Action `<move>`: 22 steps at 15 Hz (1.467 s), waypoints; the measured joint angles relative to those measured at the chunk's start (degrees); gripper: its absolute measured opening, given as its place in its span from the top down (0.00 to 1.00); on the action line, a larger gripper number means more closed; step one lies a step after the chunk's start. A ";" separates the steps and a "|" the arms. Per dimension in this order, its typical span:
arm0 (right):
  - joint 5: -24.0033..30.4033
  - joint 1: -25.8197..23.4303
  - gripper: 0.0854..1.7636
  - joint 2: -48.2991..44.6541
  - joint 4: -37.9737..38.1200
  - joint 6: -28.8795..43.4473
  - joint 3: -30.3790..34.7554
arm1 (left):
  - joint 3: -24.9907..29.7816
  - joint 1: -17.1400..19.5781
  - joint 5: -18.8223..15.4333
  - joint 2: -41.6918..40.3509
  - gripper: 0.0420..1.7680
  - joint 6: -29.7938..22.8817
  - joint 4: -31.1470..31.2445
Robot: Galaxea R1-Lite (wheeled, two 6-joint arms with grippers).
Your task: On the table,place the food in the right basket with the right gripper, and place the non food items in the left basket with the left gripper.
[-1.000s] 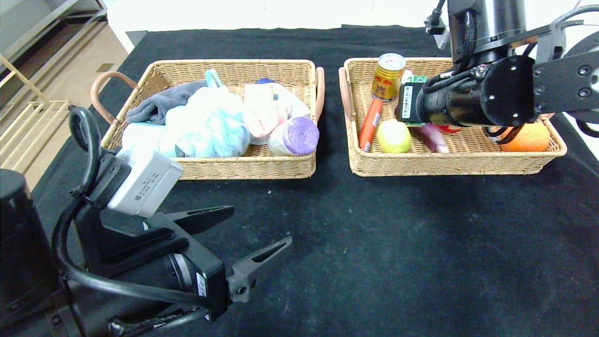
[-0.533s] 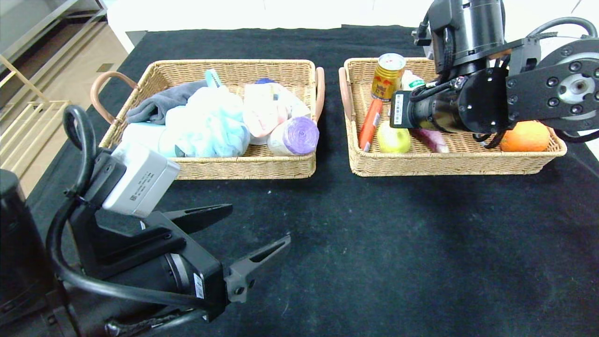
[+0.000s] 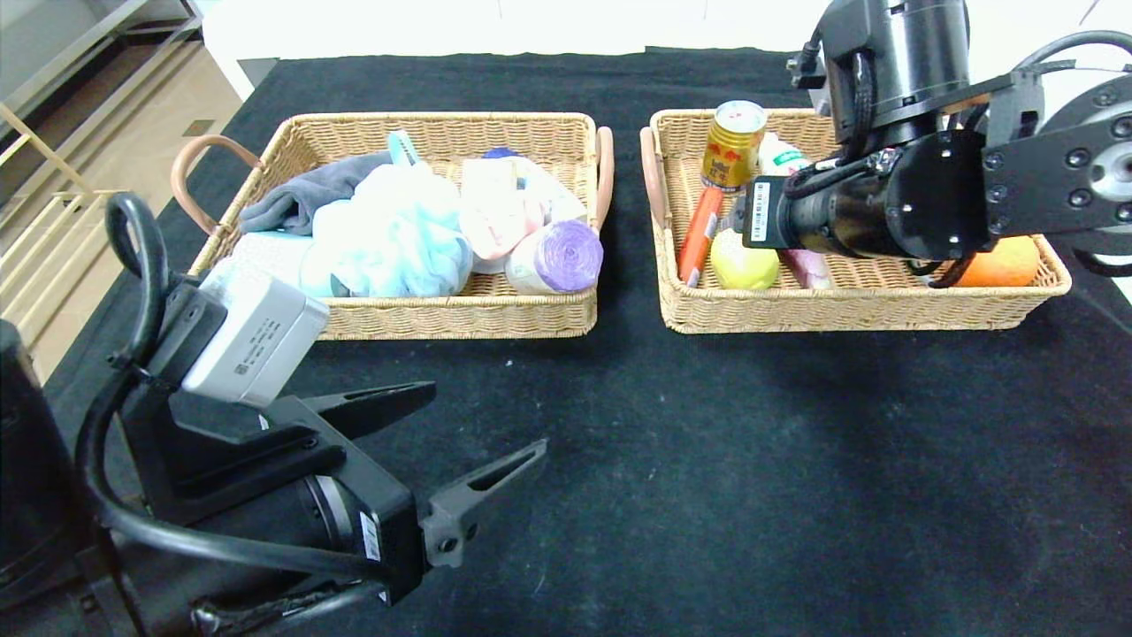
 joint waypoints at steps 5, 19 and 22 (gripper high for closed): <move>5.05 0.22 0.11 -9.89 -0.33 -0.52 13.28 | -0.98 1.96 5.89 -0.72 0.03 0.18 0.00; 38.00 -20.39 0.05 -53.86 0.20 -12.02 51.40 | 2.62 12.57 8.34 -25.06 0.03 5.22 23.32; 38.85 -21.10 0.04 -61.86 2.45 -14.30 56.09 | 2.94 17.70 8.07 -33.61 0.03 5.28 30.31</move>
